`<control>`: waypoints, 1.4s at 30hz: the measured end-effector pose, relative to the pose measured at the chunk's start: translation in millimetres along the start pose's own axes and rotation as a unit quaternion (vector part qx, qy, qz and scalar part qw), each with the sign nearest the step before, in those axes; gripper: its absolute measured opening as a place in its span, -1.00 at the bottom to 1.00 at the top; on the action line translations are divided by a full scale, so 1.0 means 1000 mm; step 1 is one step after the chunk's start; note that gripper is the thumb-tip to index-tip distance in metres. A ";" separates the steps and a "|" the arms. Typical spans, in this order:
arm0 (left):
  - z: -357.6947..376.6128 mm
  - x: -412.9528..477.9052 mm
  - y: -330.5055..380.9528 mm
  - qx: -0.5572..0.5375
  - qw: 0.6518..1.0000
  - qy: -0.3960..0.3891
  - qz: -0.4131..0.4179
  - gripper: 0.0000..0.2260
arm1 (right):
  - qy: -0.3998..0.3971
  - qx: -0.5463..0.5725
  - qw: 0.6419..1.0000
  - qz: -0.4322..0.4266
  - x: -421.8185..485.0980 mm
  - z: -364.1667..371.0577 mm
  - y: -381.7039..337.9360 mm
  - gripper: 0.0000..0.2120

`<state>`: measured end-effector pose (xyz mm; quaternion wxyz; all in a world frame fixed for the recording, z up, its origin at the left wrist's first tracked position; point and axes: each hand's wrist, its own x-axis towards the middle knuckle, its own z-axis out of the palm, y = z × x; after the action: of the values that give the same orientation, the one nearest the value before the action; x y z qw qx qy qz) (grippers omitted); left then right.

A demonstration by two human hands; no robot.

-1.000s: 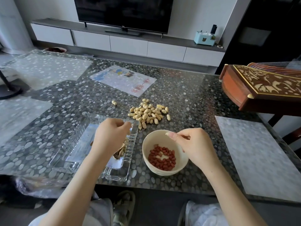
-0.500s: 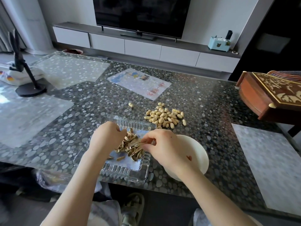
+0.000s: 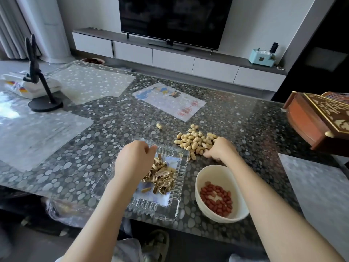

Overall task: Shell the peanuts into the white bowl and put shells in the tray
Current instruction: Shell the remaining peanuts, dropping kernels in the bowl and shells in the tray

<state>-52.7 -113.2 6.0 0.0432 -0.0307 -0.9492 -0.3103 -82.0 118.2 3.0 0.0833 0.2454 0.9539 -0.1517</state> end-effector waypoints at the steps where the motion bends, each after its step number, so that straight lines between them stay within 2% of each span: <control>1: 0.001 0.000 0.002 -0.003 1.000 0.007 0.003 -0.58 | -0.007 -0.001 1.000 0.001 0.003 0.000 -0.001 -0.68; 3: 0.001 -0.001 0.005 -0.003 1.000 0.017 0.010 -0.58 | -0.001 -0.010 1.000 0.002 0.008 0.002 -0.005 -0.69; 5: 0.001 -0.001 0.009 -0.009 1.000 0.020 0.017 -0.59 | 0.008 -0.018 1.000 0.011 0.010 0.006 -0.006 -0.61; 7: 0.002 -0.001 0.013 -0.029 0.999 0.020 0.030 -0.61 | 0.027 0.001 1.000 -0.003 0.005 0.003 -0.005 -0.74; 8: 0.001 -0.002 0.015 -0.044 0.998 0.017 0.038 -0.62 | 0.035 0.029 0.999 -0.022 0.000 0.000 -0.002 -0.82; 10: 0.001 -0.005 0.022 -0.091 0.994 -0.002 0.058 -0.63 | 0.035 0.125 0.988 -0.084 -0.014 -0.007 0.005 -0.83; 13: 0.002 -0.015 0.036 -0.210 0.972 -0.084 0.062 -0.62 | 0.028 0.294 0.934 -0.200 -0.064 -0.017 0.015 -0.84; 17: 0.005 -0.032 0.049 -0.302 0.927 -0.211 0.066 -0.61 | 0.034 0.385 0.880 -0.276 -0.115 -0.022 0.027 -0.84; 21: 0.010 -0.047 0.058 -0.368 0.876 -0.302 0.078 -0.61 | 0.042 0.392 0.866 -0.307 -0.126 -0.022 0.042 -0.81; 23: 0.013 -0.051 0.062 -0.402 0.853 -0.325 0.075 -0.57 | 0.037 0.403 0.861 -0.308 -0.129 -0.022 0.048 -0.80; 25: 0.014 -0.054 0.065 -0.445 0.824 -0.345 0.062 -0.65 | 0.029 0.429 0.849 -0.306 -0.133 -0.022 0.052 -0.77; 28: 0.017 -0.057 0.071 -0.553 0.745 -0.372 0.018 -0.85 | 0.025 0.491 0.828 -0.269 -0.138 -0.018 0.058 -0.69; 32: 0.024 -0.060 0.079 -0.622 0.673 -0.400 -0.007 -0.86 | 0.043 0.508 0.813 -0.283 -0.143 -0.010 0.058 -0.74; 34: 0.026 -0.063 0.084 -0.632 0.655 -0.414 -0.025 -0.85 | 0.047 0.522 0.803 -0.284 -0.144 -0.007 0.056 -0.73; 38: 0.027 -0.064 0.088 -0.584 0.696 -0.415 -0.041 -0.77 | 0.146 0.443 0.823 -0.324 -0.144 -0.005 0.055 -0.73; 42: 0.025 -0.060 0.089 -0.531 0.780 -0.329 -0.033 -0.70 | 0.236 0.362 0.840 -0.330 -0.144 -0.002 0.054 -0.73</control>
<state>13.2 -28.3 31.8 -0.3055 -0.1178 -0.5905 -0.7376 69.4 100.5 25.1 -0.2935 -0.0424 0.8464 -0.4424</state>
